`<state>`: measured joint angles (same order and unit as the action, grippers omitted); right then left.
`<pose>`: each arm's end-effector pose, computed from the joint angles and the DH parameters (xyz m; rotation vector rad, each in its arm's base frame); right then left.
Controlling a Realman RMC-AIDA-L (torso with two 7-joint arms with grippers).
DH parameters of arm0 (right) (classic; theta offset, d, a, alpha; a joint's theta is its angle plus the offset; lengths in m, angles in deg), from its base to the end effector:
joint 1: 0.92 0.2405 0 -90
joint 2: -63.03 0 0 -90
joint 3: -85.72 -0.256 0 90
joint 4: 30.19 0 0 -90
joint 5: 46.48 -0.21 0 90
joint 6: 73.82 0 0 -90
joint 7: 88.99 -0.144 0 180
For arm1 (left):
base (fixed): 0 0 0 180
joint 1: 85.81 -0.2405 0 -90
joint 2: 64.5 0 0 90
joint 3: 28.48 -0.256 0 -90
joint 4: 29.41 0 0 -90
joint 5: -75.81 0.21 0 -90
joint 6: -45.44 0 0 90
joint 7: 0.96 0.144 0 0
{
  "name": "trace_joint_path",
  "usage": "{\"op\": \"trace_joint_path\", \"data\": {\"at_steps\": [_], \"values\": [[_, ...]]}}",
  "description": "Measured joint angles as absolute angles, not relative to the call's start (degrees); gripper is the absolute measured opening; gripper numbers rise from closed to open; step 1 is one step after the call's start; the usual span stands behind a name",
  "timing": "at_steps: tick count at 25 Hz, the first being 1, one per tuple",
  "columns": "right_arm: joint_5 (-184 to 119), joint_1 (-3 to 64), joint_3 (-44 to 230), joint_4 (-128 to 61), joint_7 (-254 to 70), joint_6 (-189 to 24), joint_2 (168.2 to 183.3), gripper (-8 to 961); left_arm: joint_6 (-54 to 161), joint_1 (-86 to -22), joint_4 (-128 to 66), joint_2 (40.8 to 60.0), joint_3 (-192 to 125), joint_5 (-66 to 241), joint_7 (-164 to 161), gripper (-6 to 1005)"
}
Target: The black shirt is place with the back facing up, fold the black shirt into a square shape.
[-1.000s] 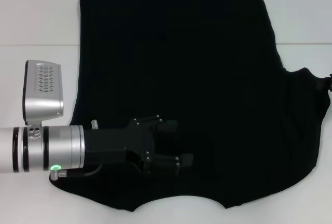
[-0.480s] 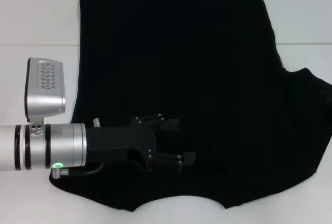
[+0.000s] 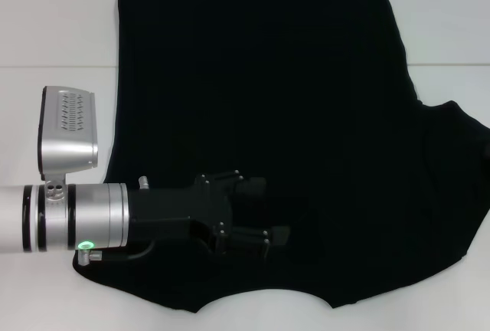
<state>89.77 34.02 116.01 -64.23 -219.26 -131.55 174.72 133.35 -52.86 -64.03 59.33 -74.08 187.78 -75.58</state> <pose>0.3567 0.3918 0.0707 -1.8234 1.5911 0.3567 -0.2231 0.3223 -0.0516 -2.8514 -0.5067 -0.7922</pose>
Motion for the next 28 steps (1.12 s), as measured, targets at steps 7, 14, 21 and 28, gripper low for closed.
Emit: {"op": "trace_joint_path", "data": {"at_steps": [7, 14, 21, 28], "values": [[89.7, 33.8, 115.5, -63.9, -219.2, -130.7, 174.56, 14, 133.4, -53.0, -64.0, 59.33, -74.2, 187.8, -75.7, 946], [89.5, 34.4, 115.5, -63.8, -218.0, -129.5, 175.00, 30, 133.4, -53.0, -64.0, 59.31, -74.1, 187.8, -75.7, 946], [82.8, 36.2, 116.0, -63.6, -210.9, -133.4, 176.03, 49, 133.0, -52.8, -64.0, 59.19, -73.9, 187.8, -76.1, 946], [82.6, 40.5, 125.1, -63.5, -212.0, -140.2, 176.46, 67, 132.9, -52.8, -64.0, 59.16, -73.7, 187.2, -76.5, 946]]}}
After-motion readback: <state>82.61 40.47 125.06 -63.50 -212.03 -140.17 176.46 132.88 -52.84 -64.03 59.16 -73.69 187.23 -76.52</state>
